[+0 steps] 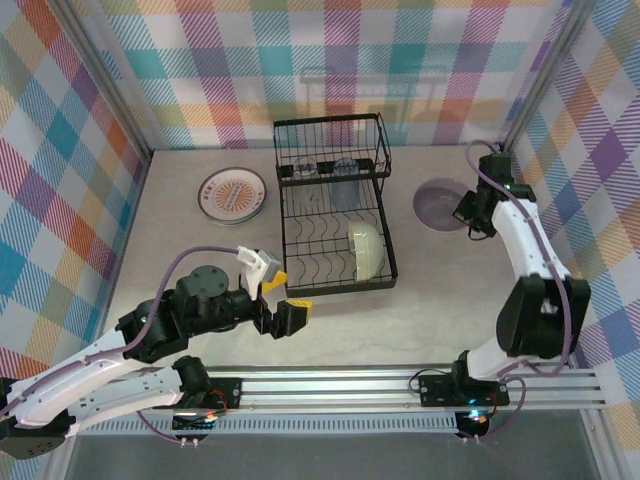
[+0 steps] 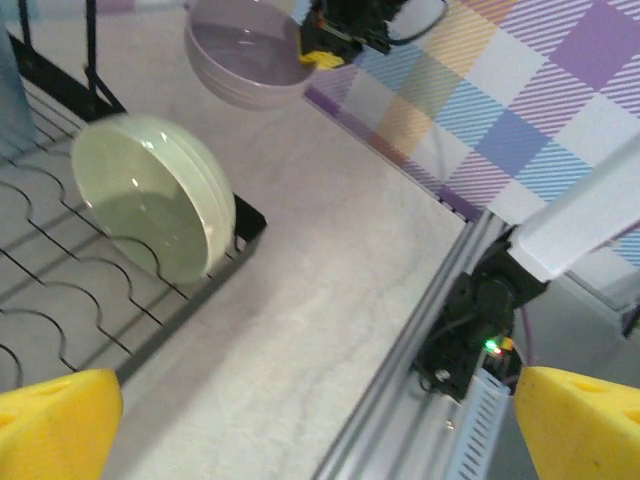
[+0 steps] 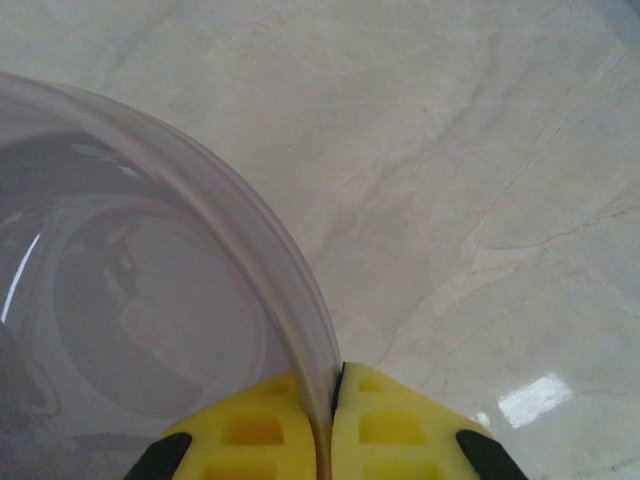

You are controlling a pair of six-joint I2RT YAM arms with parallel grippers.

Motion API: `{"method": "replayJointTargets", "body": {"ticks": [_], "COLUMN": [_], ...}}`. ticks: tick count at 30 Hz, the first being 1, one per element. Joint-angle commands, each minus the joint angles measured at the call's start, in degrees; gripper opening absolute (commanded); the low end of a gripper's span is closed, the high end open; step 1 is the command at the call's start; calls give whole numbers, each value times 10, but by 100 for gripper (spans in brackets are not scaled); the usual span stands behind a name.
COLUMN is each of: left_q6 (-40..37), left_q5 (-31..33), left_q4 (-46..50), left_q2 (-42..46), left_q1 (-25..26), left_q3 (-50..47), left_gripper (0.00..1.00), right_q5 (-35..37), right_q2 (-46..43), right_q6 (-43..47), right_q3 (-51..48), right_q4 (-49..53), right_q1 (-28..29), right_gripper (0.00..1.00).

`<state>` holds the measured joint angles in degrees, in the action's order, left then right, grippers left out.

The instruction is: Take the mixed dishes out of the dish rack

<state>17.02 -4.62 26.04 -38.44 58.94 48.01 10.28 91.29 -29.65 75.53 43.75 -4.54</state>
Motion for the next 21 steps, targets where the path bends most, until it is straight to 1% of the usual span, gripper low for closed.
{"method": "replayJointTargets", "body": {"ticks": [1,5,8,15,21], "left_q6": [39,45,50,59,68], "left_q5": [-42,-41,-33,-33,-39], "left_q4": [26,27,32,34,28], "left_q2": [17,51,67,79,85], "left_q1": [-11,-12,-13,-13,-13], "left_q3": [-13,-35,-44,-54,-61], "left_gripper": [100,100,100,100,100], "right_q5": [-11,-7,-13,-32,-39], "right_q2": [24,85,113,175,208], "right_q6": [-23,-26,-30,-31,-24], "right_q3": [65,104,120,168,193], "right_q4": [-54,-41,-40,-29,-21], "right_q1": [-9,-14,-18,-30,-39], "right_gripper": [0,0,0,0,0]}}
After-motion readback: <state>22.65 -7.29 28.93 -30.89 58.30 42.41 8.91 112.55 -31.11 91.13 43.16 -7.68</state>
